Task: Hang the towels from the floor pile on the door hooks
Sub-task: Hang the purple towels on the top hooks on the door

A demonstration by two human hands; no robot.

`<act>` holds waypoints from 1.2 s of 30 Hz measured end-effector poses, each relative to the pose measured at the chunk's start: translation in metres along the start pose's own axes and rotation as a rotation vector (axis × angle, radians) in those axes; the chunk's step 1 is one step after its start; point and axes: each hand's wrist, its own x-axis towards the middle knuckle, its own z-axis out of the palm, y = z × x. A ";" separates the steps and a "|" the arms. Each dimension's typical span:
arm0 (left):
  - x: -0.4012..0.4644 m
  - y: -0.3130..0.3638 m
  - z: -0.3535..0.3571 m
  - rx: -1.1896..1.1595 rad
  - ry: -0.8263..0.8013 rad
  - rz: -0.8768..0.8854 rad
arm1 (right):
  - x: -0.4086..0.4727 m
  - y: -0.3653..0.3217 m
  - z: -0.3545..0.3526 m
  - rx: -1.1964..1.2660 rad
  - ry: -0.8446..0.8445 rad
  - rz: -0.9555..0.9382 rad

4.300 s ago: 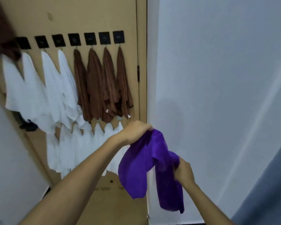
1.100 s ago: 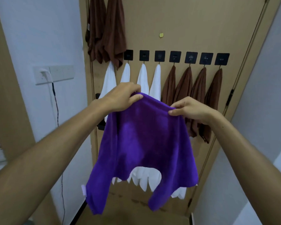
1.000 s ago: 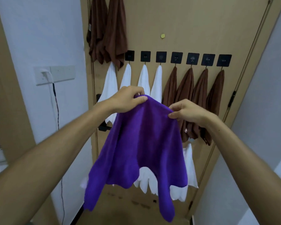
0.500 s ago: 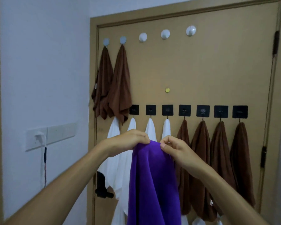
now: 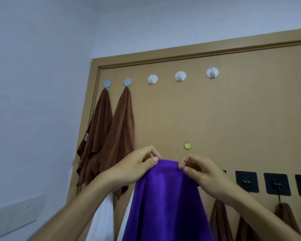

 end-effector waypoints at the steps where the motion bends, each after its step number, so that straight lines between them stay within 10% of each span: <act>1: 0.013 -0.006 -0.005 0.004 0.051 0.023 | 0.018 0.004 -0.001 -0.039 0.035 -0.017; 18: 0.290 -0.086 -0.138 0.541 0.673 0.421 | 0.338 -0.003 -0.033 -0.810 0.573 -0.333; 36: 0.384 -0.095 -0.171 0.400 0.672 0.404 | 0.418 -0.007 -0.039 -0.980 0.773 -0.361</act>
